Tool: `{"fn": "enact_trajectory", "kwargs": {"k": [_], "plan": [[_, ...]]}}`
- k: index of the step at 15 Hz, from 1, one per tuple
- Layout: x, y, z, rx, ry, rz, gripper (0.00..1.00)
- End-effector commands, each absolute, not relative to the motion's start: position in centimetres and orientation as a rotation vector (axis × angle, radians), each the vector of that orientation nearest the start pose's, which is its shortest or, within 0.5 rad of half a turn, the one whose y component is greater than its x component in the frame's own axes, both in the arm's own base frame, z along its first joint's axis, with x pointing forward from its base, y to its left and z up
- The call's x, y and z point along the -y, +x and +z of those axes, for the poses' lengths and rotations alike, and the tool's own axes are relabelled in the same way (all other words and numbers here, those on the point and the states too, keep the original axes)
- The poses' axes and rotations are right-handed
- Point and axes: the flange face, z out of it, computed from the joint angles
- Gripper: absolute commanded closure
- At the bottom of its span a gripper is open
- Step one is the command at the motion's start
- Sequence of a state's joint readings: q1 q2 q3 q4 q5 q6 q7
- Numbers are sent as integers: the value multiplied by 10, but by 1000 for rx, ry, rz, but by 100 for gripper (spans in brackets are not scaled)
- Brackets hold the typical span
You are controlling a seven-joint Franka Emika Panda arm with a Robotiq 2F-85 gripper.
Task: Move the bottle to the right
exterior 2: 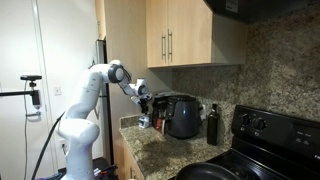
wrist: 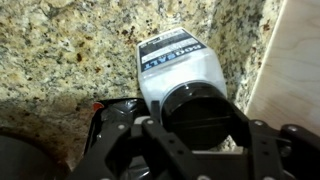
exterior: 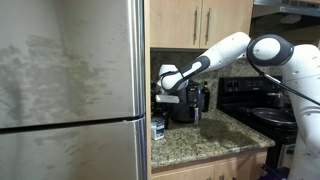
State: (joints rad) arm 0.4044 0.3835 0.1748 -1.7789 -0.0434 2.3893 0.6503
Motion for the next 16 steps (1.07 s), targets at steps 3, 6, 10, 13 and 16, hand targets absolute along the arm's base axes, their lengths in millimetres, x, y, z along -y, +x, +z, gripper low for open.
{"fn": "enact_trajectory", "kwargs": {"k": [3,6,10,13,16], "plan": [[-356,565,369,-165,-2990,-284,62],[-316,532,383,-227,-2947,-235,62],[-299,504,409,-245,-2765,-360,62],[-272,472,427,-347,-2652,-519,62],[-227,436,432,-538,-2611,-584,62]]}}
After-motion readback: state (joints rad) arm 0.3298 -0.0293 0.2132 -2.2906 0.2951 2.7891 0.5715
